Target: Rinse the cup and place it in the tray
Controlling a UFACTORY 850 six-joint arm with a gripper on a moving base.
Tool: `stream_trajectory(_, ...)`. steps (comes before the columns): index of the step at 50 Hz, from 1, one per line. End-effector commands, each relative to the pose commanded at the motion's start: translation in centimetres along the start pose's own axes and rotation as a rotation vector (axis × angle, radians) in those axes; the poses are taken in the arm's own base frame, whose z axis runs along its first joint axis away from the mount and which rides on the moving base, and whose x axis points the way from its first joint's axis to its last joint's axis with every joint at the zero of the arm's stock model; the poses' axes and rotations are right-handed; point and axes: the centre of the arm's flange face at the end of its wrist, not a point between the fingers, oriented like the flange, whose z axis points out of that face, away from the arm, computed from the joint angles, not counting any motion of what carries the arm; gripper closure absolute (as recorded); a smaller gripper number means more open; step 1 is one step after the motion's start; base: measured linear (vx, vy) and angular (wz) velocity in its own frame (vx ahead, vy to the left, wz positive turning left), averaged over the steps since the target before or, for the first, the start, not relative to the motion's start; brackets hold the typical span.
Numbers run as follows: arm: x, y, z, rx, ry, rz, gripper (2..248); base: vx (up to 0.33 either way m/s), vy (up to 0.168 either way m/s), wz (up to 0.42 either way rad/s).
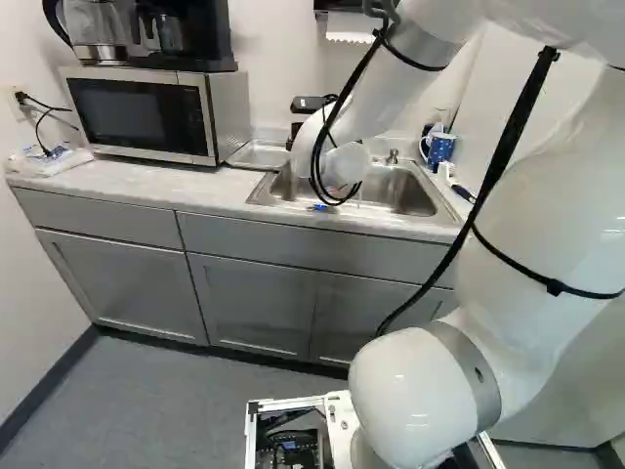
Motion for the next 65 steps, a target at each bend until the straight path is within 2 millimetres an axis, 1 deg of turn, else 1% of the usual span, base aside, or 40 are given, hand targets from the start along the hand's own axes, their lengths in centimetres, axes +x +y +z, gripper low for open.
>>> stream_trajectory(10,0.05,-0.93,0.25,0.020,0.000,-0.003,127,0.000,0.000,0.000)
stream_trajectory(22,0.05,-1.03,0.27,0.022,0.000,0.014,127,0.000,0.000,0.000)
stream_trajectory(65,0.05,-1.03,0.27,0.021,-0.005,0.449,127,0.000,0.000,0.000)
